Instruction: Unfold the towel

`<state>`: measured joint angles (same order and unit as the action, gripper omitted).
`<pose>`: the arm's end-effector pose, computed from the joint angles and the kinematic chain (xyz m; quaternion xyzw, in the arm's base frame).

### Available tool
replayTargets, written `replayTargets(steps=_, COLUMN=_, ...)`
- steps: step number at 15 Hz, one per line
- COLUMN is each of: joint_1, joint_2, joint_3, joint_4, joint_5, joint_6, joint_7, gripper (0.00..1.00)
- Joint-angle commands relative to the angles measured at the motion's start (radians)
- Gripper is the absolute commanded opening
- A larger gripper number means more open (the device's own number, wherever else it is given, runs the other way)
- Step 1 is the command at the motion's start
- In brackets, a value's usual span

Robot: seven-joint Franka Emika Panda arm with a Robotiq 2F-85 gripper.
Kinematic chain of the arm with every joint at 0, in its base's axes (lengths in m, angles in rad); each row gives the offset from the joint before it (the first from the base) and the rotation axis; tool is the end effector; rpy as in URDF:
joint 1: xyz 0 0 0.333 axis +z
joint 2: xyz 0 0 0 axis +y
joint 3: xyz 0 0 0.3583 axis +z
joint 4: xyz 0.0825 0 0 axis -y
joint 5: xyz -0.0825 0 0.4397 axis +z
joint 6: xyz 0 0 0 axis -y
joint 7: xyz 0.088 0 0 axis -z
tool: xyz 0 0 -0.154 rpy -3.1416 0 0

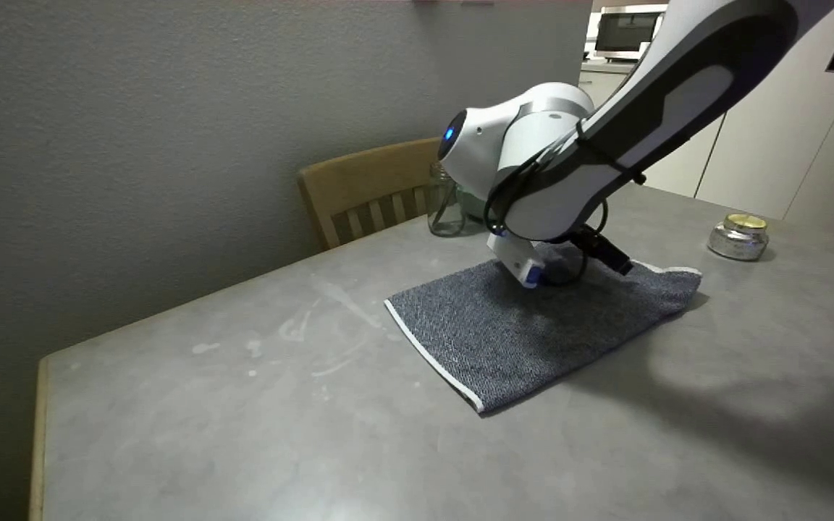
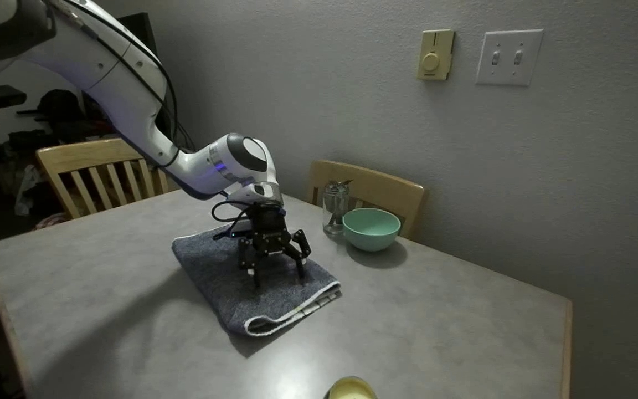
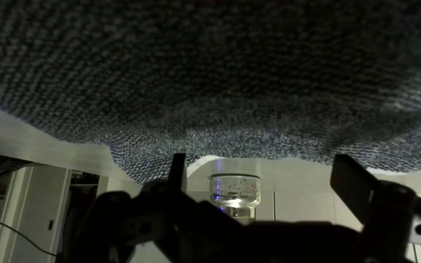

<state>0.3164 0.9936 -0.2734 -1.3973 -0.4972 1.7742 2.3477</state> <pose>0.7167 -0.0107 0.0628 0.4886 -0.7553 0.2118 0.3820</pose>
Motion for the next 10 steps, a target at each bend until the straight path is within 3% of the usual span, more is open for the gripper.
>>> replayTargets(steps=1, joint_1=-0.004, joint_2=0.045, joint_3=-0.003, joint_4=0.068, joint_5=-0.023, joint_6=-0.097, joint_7=0.083, gripper=1.00)
replayTargets(steps=5, joint_1=-0.022, joint_2=0.020, joint_3=0.045, joint_4=0.065, joint_5=-0.015, joint_6=-0.110, joint_7=0.018, gripper=1.00)
replayTargets(steps=10, joint_1=-0.032, joint_2=-0.154, joint_3=0.093, joint_4=-0.051, joint_5=-0.033, joint_6=-0.009, joint_7=-0.194, gripper=1.00)
